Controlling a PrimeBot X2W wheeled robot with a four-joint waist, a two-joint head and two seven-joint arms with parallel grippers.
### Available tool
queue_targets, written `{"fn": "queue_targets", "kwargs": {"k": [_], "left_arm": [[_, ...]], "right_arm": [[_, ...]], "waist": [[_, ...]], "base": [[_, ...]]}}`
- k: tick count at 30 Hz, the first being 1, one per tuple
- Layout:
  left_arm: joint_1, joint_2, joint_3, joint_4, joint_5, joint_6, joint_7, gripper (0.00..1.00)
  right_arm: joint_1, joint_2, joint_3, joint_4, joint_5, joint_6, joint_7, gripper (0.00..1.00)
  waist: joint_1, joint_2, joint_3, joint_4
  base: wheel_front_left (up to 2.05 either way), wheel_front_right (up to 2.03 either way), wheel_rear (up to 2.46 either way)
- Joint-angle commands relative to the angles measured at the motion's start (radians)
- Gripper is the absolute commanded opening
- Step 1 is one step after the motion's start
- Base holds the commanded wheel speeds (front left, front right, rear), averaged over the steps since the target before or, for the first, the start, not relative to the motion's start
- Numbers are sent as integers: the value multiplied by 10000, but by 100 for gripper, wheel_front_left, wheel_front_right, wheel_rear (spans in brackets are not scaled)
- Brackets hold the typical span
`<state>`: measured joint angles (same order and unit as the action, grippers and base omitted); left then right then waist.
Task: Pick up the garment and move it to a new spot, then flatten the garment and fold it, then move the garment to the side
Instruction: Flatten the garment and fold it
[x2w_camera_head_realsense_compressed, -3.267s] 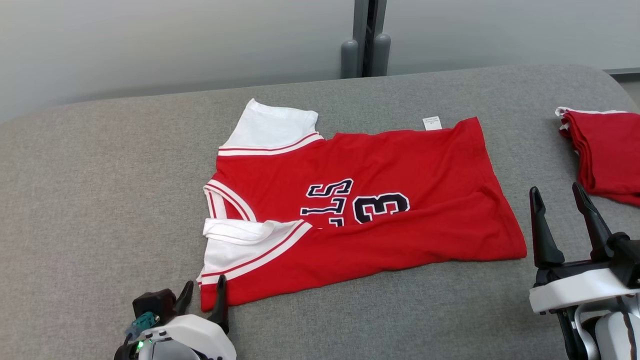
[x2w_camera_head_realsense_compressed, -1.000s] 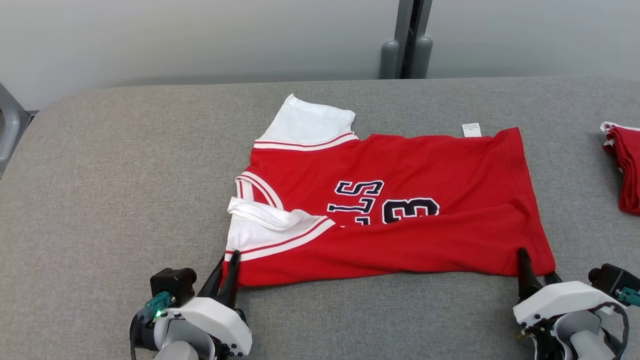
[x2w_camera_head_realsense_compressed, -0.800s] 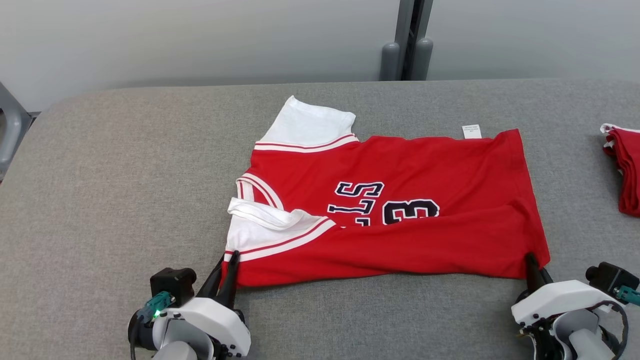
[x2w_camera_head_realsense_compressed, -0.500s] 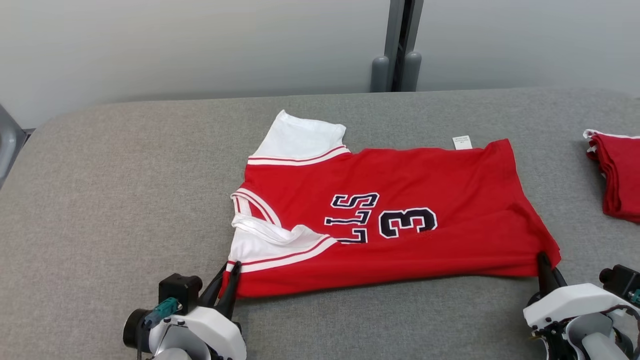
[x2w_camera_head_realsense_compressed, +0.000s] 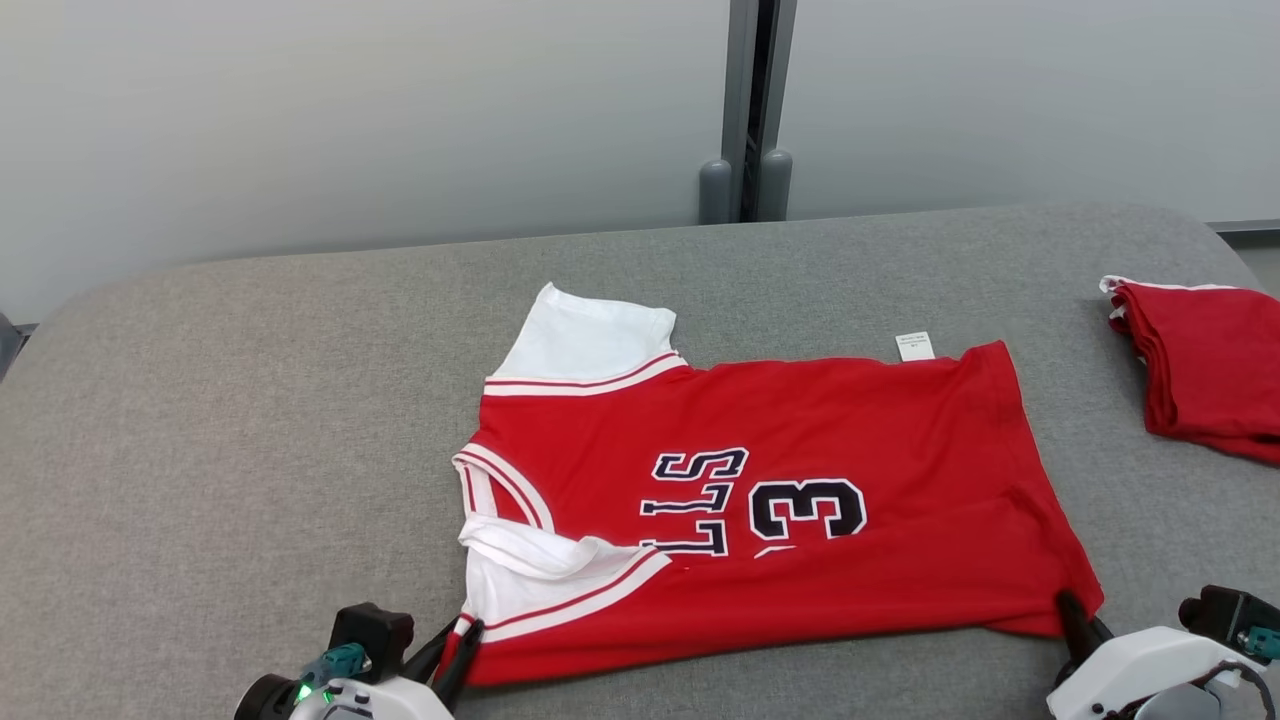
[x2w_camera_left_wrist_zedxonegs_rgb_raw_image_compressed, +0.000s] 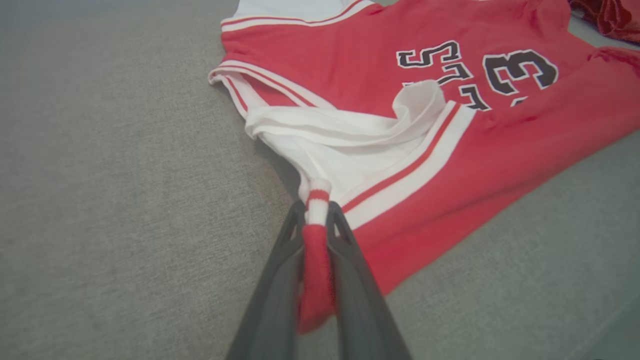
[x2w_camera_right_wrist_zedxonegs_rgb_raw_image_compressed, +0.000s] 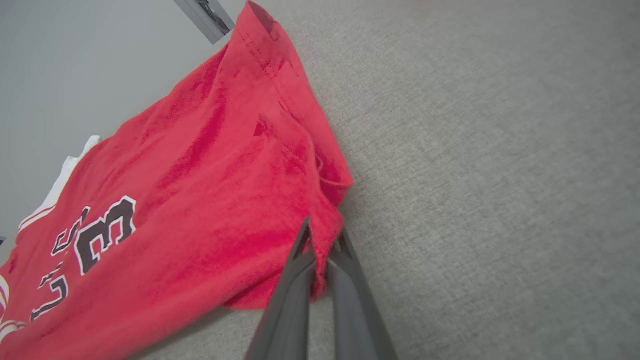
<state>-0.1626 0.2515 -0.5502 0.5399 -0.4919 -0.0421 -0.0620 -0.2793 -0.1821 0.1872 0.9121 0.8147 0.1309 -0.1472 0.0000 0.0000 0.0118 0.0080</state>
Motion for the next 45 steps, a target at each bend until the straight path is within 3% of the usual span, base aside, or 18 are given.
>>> {"fn": "queue_targets", "kwargs": {"k": [1,9,13,14,15,16,18,19,27,31,38,45], "left_arm": [[138,190,17,-178,-49,19,143,0],[1058,817,-110,-1573,-256,205,1108,0],[1358,889,-84,-2227,-308,414,1272,0],[1425,887,-93,-2361,-323,484,1310,0],[1487,881,-100,-2490,-344,550,1369,0],[1555,880,-110,-2574,-366,606,1427,35],[1648,908,-190,-2745,-397,670,1646,89],[1676,912,-206,-2841,-441,700,1750,100],[1702,1046,89,-3475,-513,1142,1872,100],[1395,926,603,-3798,-488,1560,1144,100],[728,465,1267,-3954,-474,1913,-327,100],[-261,143,1540,-3409,-473,1988,-817,100]], "right_arm": [[173,-164,28,-89,99,-4,166,0],[876,-739,27,-766,306,-6,935,0],[1123,-712,-193,-1110,483,-7,1116,2],[1188,-689,-282,-1162,515,-7,1084,43],[1236,-658,-382,-1195,540,-7,1040,100],[1252,-612,-461,-1238,545,-7,989,100],[1244,-517,-563,-1316,495,-3,972,100],[1241,-481,-612,-1345,440,-3,975,100],[1055,-610,-1048,-1792,-75,-3,450,100],[853,-665,-1177,-2535,-589,-3,-332,100],[494,-816,-978,-3836,-2094,-3,-912,100],[-31,-500,-1127,-4484,-3568,-3,-985,100]], "waist": [[0,0,-24,-40],[0,0,32,-135],[0,0,108,-153],[0,0,108,-155],[0,0,109,-154],[0,0,111,-150],[0,0,107,-138],[0,0,106,-128],[0,0,95,-48],[0,0,158,-58],[0,0,384,-280],[0,0,1078,-607]], "base": [[0,0,0],[0,0,0],[0,0,0],[0,0,0],[0,0,0],[0,0,0],[0,0,0],[0,0,0],[0,0,0],[0,0,0],[0,0,0],[0,0,0]]}}
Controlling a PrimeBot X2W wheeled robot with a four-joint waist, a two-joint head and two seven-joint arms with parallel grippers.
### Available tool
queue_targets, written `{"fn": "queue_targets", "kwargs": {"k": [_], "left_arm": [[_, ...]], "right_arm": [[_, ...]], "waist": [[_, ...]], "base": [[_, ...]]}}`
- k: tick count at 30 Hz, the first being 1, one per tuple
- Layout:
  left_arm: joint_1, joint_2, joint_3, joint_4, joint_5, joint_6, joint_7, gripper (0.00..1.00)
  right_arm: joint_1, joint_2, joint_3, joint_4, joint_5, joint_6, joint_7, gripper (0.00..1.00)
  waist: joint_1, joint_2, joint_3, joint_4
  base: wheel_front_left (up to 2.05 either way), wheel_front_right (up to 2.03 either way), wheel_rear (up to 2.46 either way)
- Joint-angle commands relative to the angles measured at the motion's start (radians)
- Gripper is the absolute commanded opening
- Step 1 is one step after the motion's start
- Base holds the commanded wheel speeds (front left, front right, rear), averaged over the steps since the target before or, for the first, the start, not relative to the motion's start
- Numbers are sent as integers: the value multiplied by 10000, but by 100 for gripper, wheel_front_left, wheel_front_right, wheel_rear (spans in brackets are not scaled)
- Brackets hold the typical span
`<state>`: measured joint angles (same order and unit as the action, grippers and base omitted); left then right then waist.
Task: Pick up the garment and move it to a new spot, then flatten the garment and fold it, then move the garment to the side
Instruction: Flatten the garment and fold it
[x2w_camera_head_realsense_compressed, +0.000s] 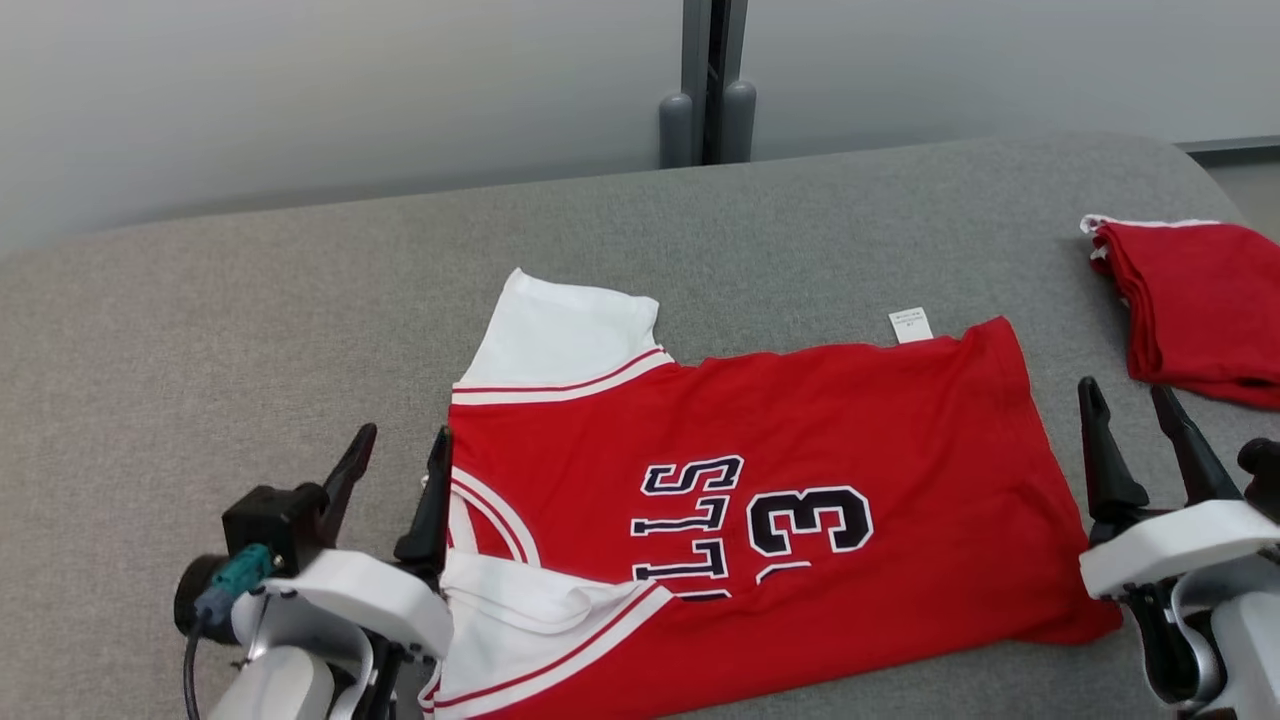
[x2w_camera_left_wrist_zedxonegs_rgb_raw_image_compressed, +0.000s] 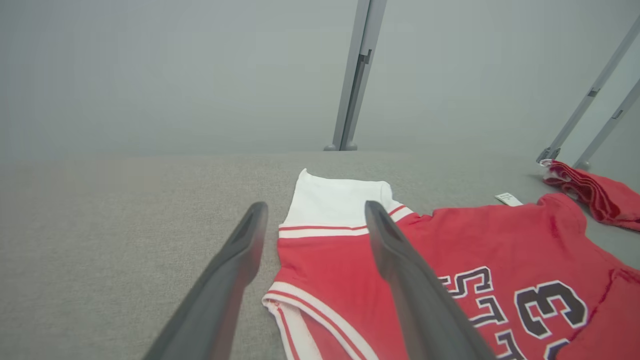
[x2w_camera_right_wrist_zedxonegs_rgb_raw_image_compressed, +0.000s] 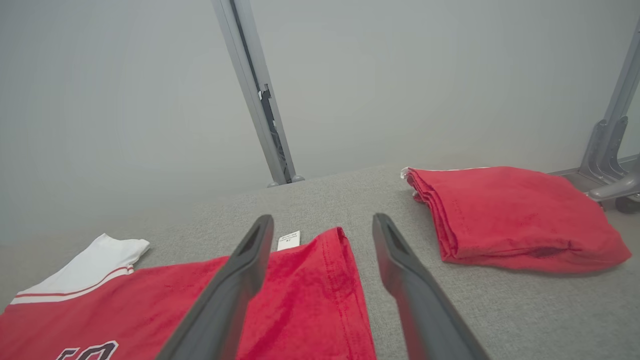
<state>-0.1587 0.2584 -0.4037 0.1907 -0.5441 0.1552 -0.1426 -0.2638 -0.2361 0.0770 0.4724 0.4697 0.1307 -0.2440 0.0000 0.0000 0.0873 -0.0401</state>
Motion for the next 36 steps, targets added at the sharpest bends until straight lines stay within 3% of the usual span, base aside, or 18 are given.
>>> {"fn": "queue_targets", "kwargs": {"k": [1,10,19,27,36], "left_arm": [[-469,58,82,207,68,14,22,100],[-2614,409,61,1617,493,-132,473,100],[-4830,1095,-56,2652,904,-600,1356,100],[-6586,1826,-395,3464,987,-1242,3409,100],[-7495,2131,-665,4133,601,-2110,5190,100]], "right_arm": [[-260,114,-52,-167,-234,-1,10,100],[-705,681,-53,-919,-962,-1,1,100],[-1176,1111,143,-1495,-1212,-1,-58,100],[-1957,1213,551,-1403,-1549,-2,-140,100],[-2738,1152,442,-866,-1540,-2,-166,100]], "waist": [[0,0,477,-175],[0,0,1846,-830],[0,0,3039,-1580],[0,0,3770,-2149],[0,0,3963,-2436]], "base": [[0,0,0],[0,0,0],[0,0,0],[0,0,0],[0,0,0]]}}
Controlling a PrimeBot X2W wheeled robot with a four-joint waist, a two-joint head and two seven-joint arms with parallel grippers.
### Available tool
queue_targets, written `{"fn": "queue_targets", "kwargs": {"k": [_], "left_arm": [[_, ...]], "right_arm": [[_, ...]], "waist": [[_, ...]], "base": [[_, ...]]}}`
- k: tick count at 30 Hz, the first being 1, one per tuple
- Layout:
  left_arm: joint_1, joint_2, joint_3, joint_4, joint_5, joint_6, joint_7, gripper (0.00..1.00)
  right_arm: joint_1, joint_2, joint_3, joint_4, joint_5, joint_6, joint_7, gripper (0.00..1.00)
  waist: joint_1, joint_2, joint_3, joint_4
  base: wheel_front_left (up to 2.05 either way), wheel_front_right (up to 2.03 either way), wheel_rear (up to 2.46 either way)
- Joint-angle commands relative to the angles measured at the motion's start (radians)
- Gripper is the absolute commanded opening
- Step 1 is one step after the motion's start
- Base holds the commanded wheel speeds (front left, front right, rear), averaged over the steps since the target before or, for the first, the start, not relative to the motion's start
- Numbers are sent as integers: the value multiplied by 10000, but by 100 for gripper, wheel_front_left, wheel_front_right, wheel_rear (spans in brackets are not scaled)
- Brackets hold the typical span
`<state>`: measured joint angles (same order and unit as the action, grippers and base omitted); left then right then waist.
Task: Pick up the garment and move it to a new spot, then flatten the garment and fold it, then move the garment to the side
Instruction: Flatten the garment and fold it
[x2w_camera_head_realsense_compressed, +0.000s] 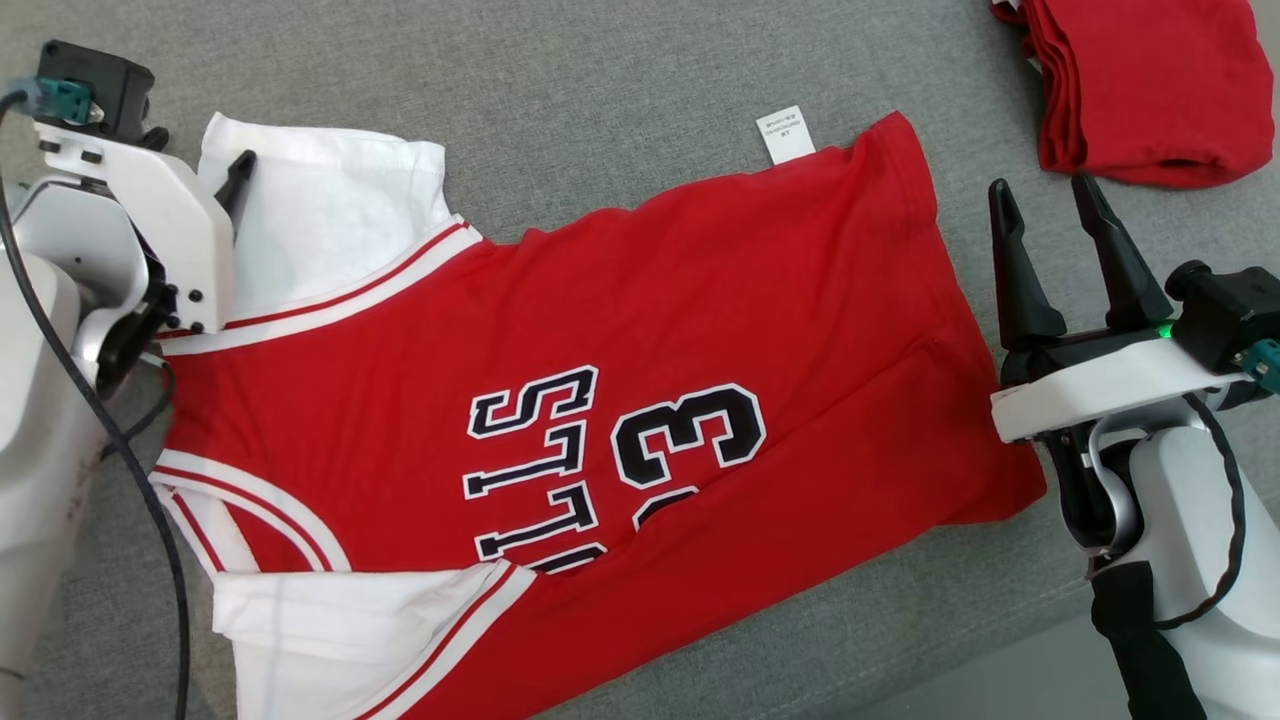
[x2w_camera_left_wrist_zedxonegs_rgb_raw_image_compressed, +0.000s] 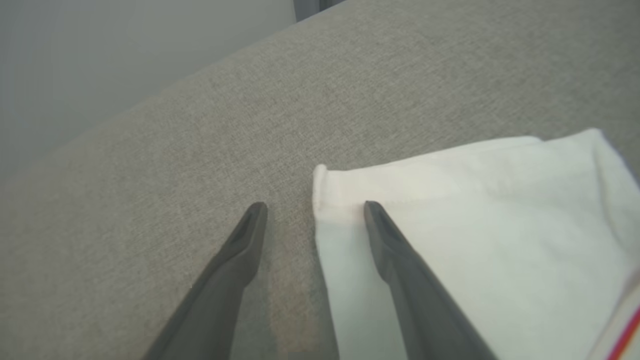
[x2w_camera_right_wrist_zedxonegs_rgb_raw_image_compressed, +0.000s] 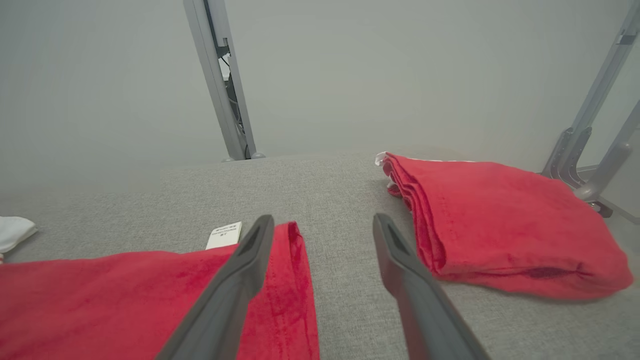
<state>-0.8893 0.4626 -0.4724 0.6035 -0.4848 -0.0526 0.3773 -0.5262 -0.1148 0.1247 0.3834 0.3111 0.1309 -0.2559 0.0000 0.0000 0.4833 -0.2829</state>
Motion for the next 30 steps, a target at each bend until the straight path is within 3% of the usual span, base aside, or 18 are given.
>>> {"fn": "queue_targets", "kwargs": {"k": [1,10,11,12,13,15,16,22,30], "left_arm": [[-263,144,6,56,-7,-66,109,100],[-488,141,-273,478,-189,-352,736,99],[-465,107,-335,523,-187,-366,782,87],[-440,77,-370,569,-219,-371,799,82],[-435,63,-378,602,-255,-381,786,65],[-474,10,-334,621,-340,-406,659,18],[-481,-35,-296,630,-429,-429,580,0],[-639,-176,-189,481,-744,-577,53,0],[-313,-407,-287,-210,-938,-660,-874,0]], "right_arm": [[-146,-47,-55,61,57,-4,-56,100],[-199,5,-128,292,27,-4,-118,100],[-230,-10,-125,301,20,-4,-119,100],[-242,-32,-130,306,20,-4,-114,100],[-245,-51,-138,313,23,-4,-113,100],[-273,-83,-146,345,9,-4,-107,100],[-298,-106,-148,359,6,-4,-106,100],[-407,-349,-130,543,-76,-4,55,100],[-809,-1006,493,745,-2,-4,1129,100]], "waist": [[0,0,13,-26],[0,0,27,-107],[0,0,26,-106],[0,0,28,-102],[0,0,37,-94],[0,0,72,-63],[0,0,83,-39],[0,0,-15,282],[0,0,-257,1019]], "base": [[0,0,0],[0,0,0],[0,0,0],[0,0,0],[0,0,0],[0,0,0],[0,0,0],[0,0,0],[0,0,0]]}}
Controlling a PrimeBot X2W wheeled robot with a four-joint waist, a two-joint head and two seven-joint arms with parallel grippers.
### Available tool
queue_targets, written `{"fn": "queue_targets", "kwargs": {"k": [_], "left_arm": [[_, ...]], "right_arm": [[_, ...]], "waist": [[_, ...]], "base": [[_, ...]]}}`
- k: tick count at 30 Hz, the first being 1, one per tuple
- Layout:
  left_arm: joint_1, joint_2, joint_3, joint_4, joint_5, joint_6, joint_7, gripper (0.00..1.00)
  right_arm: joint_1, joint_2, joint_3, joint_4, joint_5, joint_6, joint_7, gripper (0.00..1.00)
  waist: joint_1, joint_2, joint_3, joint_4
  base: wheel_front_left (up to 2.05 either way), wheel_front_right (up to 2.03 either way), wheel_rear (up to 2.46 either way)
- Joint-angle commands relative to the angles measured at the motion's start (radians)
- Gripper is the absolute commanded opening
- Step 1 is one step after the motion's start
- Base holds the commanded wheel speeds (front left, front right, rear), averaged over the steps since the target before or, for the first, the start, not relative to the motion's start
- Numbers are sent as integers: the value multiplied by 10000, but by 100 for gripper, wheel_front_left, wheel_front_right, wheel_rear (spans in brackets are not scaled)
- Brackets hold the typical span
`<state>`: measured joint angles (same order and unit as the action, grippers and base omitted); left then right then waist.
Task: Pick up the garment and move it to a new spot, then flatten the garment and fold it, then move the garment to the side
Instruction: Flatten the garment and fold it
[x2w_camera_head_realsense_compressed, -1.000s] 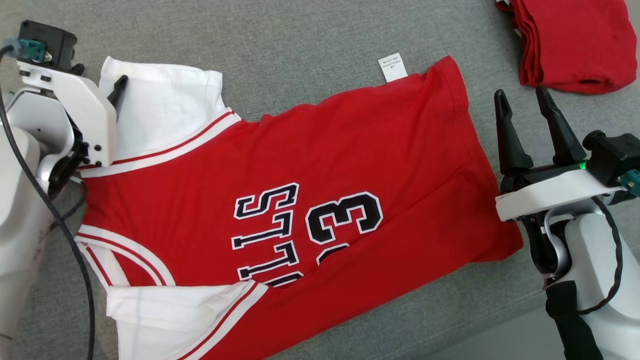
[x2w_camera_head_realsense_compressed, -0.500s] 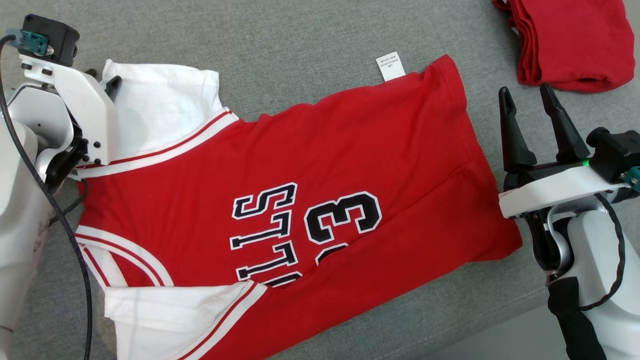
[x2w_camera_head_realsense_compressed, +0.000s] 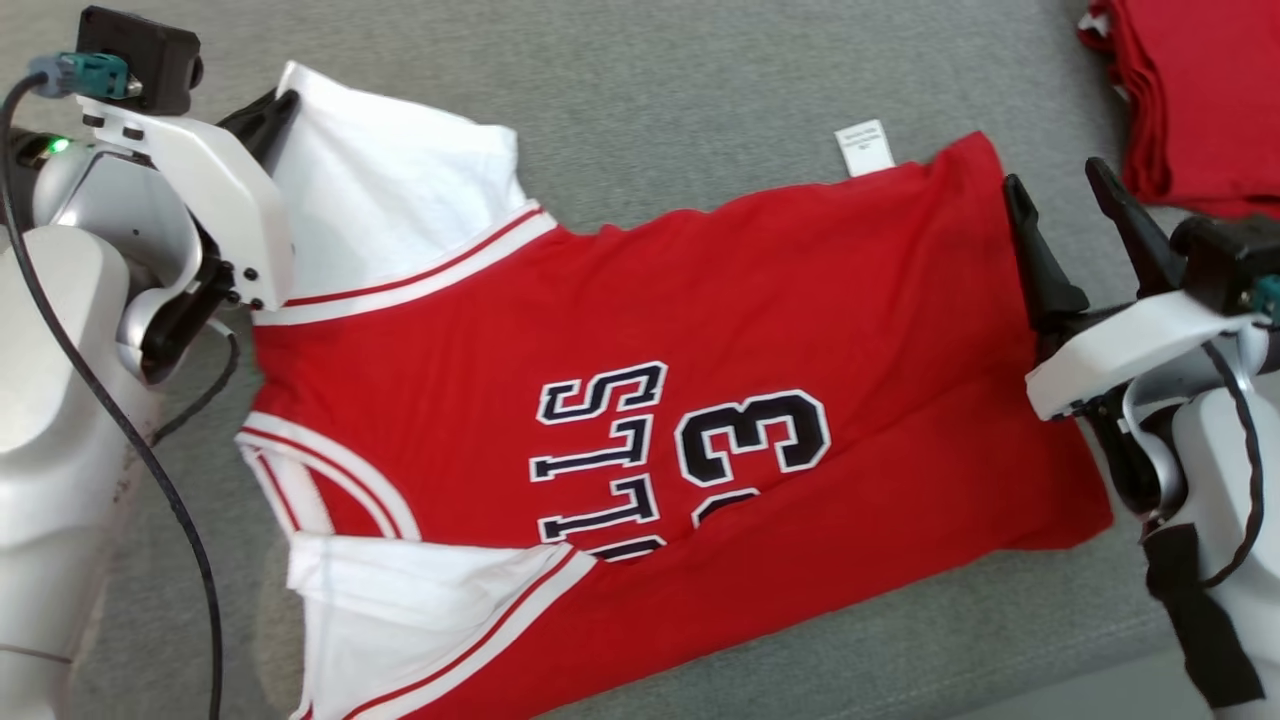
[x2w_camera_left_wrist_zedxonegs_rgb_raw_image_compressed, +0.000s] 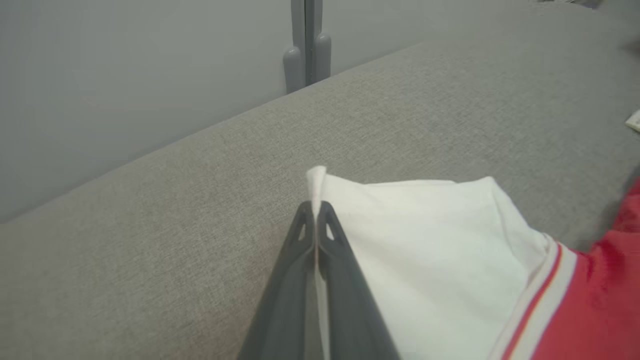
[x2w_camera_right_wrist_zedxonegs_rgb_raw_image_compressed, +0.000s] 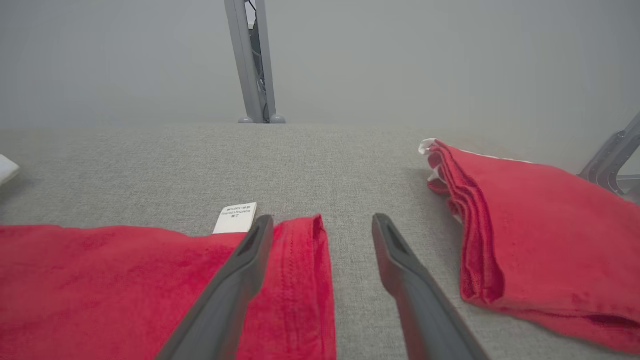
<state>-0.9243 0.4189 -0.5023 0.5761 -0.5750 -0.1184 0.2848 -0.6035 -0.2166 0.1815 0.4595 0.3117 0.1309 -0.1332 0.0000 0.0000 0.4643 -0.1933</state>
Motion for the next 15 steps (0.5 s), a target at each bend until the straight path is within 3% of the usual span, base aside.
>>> {"fn": "queue_targets", "kwargs": {"k": [1,10,15], "left_arm": [[99,-17,7,-65,-59,-9,-64,0],[622,-432,-239,-1058,41,31,-1167,0],[739,-604,-364,-1116,-16,7,-1486,0]], "right_arm": [[-128,-106,28,31,60,-4,74,100],[-1233,-1186,906,1266,680,-4,1494,100],[-1657,-1624,1325,2150,1042,-4,1735,100]], "waist": [[0,0,-87,241],[0,0,-131,1154],[0,0,-117,1410]], "base": [[0,0,0],[0,0,0],[0,0,0]]}}
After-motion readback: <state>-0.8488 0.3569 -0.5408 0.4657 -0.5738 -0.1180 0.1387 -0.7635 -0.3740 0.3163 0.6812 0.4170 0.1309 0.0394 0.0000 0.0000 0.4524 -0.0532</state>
